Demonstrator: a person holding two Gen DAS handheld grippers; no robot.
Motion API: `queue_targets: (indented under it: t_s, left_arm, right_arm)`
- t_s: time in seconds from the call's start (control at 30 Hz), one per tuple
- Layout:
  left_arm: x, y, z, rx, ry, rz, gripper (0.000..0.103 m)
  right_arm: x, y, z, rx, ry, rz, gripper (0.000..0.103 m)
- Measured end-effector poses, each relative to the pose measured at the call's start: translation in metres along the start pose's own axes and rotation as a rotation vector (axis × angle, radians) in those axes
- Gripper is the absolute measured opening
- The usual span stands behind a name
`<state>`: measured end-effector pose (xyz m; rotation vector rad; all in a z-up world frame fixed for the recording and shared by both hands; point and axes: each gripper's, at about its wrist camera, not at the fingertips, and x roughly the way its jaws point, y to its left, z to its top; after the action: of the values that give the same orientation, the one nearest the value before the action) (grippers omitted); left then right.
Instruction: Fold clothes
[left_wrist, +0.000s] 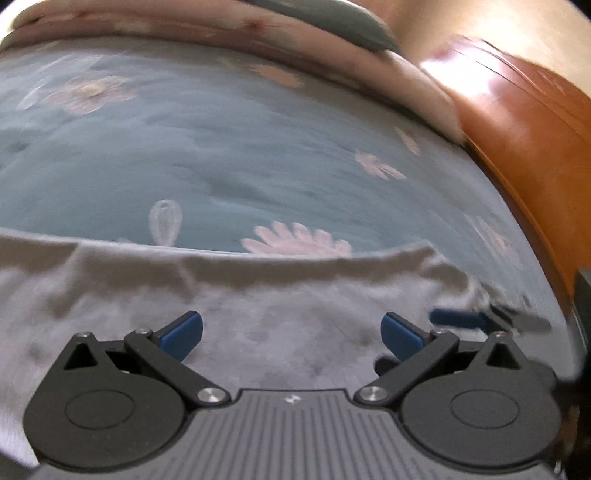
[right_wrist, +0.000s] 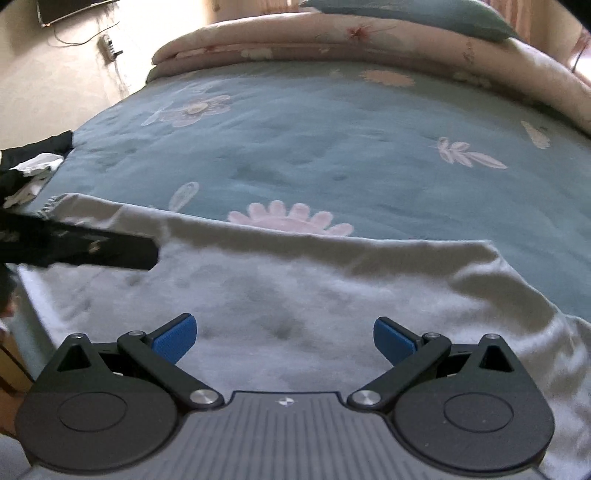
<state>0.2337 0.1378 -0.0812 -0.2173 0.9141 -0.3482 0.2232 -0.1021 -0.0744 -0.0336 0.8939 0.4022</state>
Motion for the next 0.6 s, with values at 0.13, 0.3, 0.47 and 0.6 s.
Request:
queue_targets:
  t_s: [0.13,0.3,0.47,0.6]
  left_arm:
    - [0.007,-0.005,-0.012,0.068,-0.004,-0.01,0.102]
    - [0.015,-0.007,-0.022,0.072,-0.041,-0.006,0.102]
    - [0.013,-0.018,-0.027,0.118,-0.117,0.014,0.102]
    - [-0.005,-0.043,-0.04,0.185,-0.195,0.042,0.102]
  right_arm:
    - [0.013,-0.002,-0.019,0.023,0.021,-0.001,0.103]
    - [0.021,0.006,-0.03,-0.023,-0.014,-0.039,0.103]
    - [0.016,-0.002,-0.039,-0.023,-0.064,-0.001,0.103]
    - [-0.006,-0.025,-0.054,0.064,-0.137,0.092,0.103]
